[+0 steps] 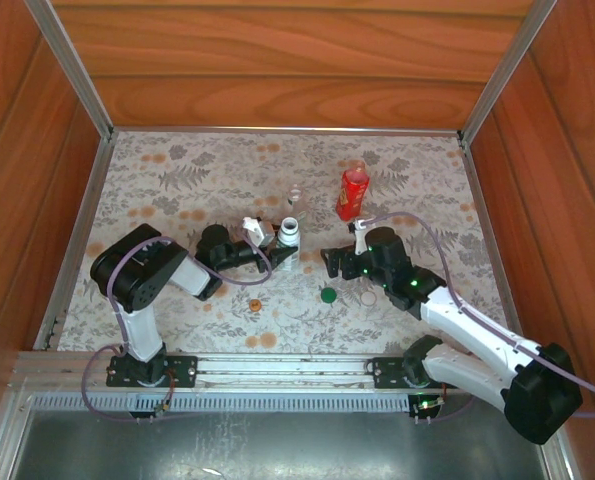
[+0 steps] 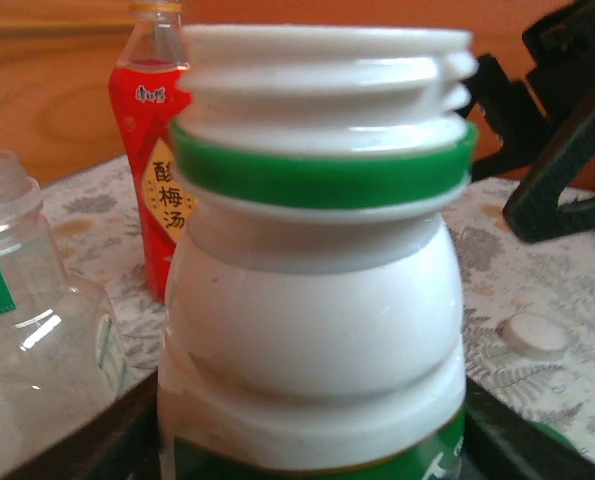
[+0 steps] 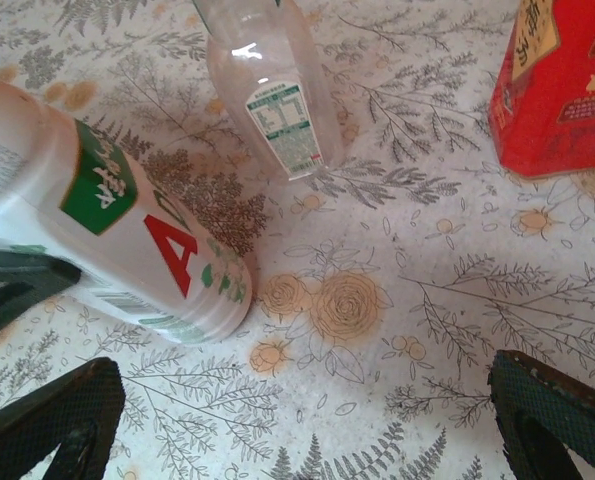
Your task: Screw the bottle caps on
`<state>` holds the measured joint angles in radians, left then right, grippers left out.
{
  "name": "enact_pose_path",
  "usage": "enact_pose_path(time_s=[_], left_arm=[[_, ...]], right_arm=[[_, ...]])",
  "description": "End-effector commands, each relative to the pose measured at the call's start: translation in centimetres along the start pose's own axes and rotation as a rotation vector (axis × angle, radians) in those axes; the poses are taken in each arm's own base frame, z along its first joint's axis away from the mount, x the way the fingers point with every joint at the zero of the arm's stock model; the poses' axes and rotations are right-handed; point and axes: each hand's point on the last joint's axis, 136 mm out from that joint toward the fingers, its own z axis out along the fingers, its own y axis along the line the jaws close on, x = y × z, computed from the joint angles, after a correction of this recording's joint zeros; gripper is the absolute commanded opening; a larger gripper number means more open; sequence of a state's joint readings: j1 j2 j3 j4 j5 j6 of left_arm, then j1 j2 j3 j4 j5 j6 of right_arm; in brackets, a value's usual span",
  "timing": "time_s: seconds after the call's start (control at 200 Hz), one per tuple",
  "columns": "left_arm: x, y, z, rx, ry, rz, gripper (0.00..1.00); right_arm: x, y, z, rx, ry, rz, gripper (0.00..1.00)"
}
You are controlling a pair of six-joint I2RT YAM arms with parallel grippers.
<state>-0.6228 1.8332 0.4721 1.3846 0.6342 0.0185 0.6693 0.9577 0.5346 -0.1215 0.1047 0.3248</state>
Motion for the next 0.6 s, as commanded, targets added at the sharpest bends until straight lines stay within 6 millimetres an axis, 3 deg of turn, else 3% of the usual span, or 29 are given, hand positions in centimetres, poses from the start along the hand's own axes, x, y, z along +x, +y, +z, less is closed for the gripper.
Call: enact_pose_path(time_s=[0.0, 0.245, 0.41, 0.43, 0.595], left_arm=[[-0.6, -0.6, 0.4, 0.032, -0.026, 0.017, 0.53], [0.0, -0.7, 0.0, 0.016, -0.011, 0.035, 0.53], [0.0, -0.6, -0.1, 0.011, -0.011, 0.036, 0.54], [0.0, -0.7, -0.1, 0.012, -0.011, 0.036, 0.54], [-0.1, -0.6, -0.2, 0.006, -0.01, 0.038, 0.55]], right_arm=[[1.3, -0.2, 0.3, 0.014, 0.018, 0.018, 1.0], [4.2, -0.9, 0.1, 0.111, 0.122, -0.072, 1.0], [6.7, -1.0, 0.3, 0.211, 0.225, -0.102, 0.91], [7.1, -1.0, 0.3, 0.228, 0.239, -0.094, 0.87], [8.9, -0.4, 0.6, 0.241, 0.282, -0.067, 0.81]])
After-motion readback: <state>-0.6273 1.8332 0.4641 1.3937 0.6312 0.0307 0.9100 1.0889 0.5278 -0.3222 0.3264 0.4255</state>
